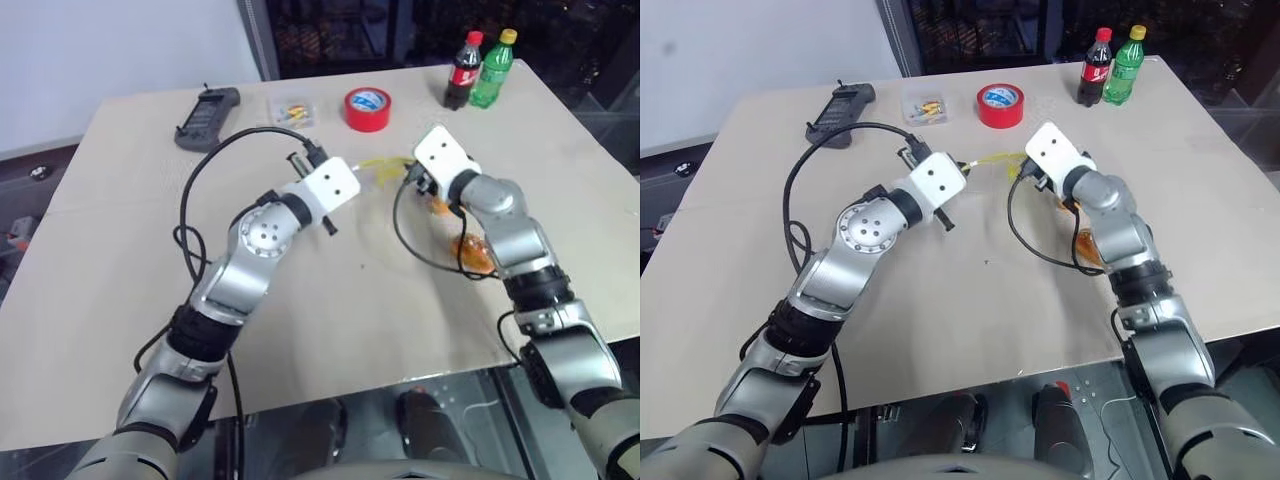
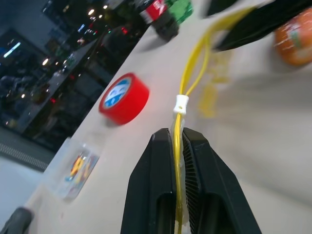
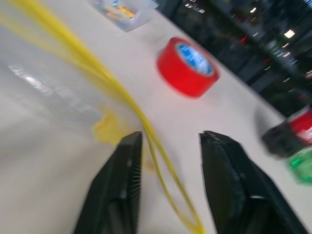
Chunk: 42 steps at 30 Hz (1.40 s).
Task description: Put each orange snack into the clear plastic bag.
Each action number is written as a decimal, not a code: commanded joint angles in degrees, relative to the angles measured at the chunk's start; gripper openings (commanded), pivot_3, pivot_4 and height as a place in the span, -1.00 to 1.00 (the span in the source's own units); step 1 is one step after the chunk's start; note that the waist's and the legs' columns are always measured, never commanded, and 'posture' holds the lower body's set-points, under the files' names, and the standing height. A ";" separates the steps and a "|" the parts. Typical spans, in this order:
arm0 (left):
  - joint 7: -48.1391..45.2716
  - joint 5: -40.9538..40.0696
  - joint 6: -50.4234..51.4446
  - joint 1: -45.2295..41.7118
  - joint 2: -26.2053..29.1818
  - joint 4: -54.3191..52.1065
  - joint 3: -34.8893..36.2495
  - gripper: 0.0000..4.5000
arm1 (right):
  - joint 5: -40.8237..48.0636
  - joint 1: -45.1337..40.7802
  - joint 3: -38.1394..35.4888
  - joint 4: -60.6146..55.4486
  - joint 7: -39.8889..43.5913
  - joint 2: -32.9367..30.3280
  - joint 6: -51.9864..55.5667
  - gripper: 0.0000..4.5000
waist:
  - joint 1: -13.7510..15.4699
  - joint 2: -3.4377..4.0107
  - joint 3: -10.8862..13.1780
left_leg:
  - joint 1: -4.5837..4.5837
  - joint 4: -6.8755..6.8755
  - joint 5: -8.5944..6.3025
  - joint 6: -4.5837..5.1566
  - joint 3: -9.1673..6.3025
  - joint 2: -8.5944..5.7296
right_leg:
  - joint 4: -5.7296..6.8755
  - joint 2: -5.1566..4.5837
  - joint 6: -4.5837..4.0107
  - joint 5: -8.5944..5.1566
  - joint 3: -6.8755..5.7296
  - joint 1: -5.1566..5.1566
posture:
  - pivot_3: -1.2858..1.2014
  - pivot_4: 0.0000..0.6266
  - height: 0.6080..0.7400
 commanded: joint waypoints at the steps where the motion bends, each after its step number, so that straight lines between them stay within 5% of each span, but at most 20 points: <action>1: -0.77 -0.23 -3.06 -0.16 0.21 0.48 2.88 -0.86 | 5.98 2.89 -5.22 -11.50 2.25 -0.75 7.63 -0.42 | -0.01 0.00 0.00 | -0.02 0.04 0.00 0.00 0.00 0.00 | 0.01 0.00 0.00 0.00 0.00 0.00 | 0.03 -0.52 1.00; 3: -1.25 -0.17 -3.85 0.16 0.20 0.86 3.32 -0.86 | 9.13 4.37 -6.59 -15.29 2.74 0.20 11.63 -0.82 | -0.10 0.00 0.00 | -0.02 0.08 0.00 0.00 0.00 0.01 | 0.05 0.01 0.00 0.01 0.00 0.00 | 0.03 -0.52 1.00; 5: -1.68 -0.13 -4.81 0.39 0.16 1.03 3.46 -0.86 | 12.25 4.95 -7.20 -18.40 2.48 2.43 14.97 -0.97 | -0.13 0.00 0.00 | -0.01 0.10 0.00 0.00 0.03 0.02 | 0.09 0.02 -0.01 0.02 0.02 0.00 | 0.03 -0.52 1.00; 15: -2.30 0.72 -7.29 1.86 -0.63 -0.17 3.52 -0.86 | 18.25 0.84 -6.62 -18.58 -2.76 12.32 20.46 -0.97 | 0.02 0.01 -0.01 | -0.02 0.30 -0.01 0.00 0.05 0.07 | 0.13 0.09 -0.09 0.09 0.04 0.02 | 0.03 -0.52 1.00; 42: -3.91 2.21 -7.25 4.34 -2.42 -4.71 3.81 -0.86 | 20.35 -0.18 -3.15 -15.42 -3.52 13.38 19.69 -0.97 | -0.14 0.02 -0.02 | -0.02 0.32 -0.01 0.00 0.05 0.08 | 0.20 0.11 -0.09 0.10 0.03 0.01 | 0.03 -0.52 1.00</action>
